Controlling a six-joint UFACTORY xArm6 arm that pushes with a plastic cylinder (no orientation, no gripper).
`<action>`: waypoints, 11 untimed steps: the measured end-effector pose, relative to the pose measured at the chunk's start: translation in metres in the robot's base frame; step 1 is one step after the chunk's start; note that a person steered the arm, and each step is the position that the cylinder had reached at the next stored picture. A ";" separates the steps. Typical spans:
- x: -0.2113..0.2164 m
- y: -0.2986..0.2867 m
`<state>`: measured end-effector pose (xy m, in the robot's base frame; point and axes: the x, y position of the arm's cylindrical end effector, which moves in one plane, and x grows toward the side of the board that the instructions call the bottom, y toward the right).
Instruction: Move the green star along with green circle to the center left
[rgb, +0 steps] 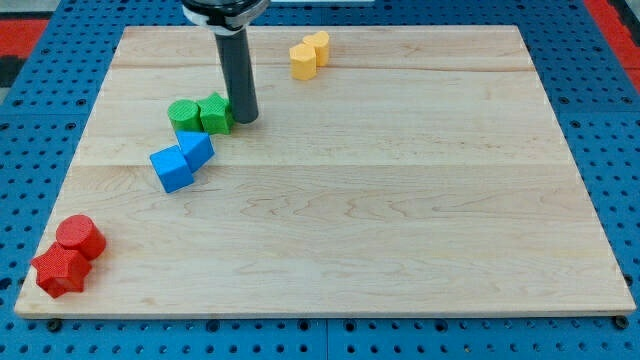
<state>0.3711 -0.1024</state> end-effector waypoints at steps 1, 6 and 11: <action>0.001 -0.022; -0.026 -0.006; -0.004 -0.060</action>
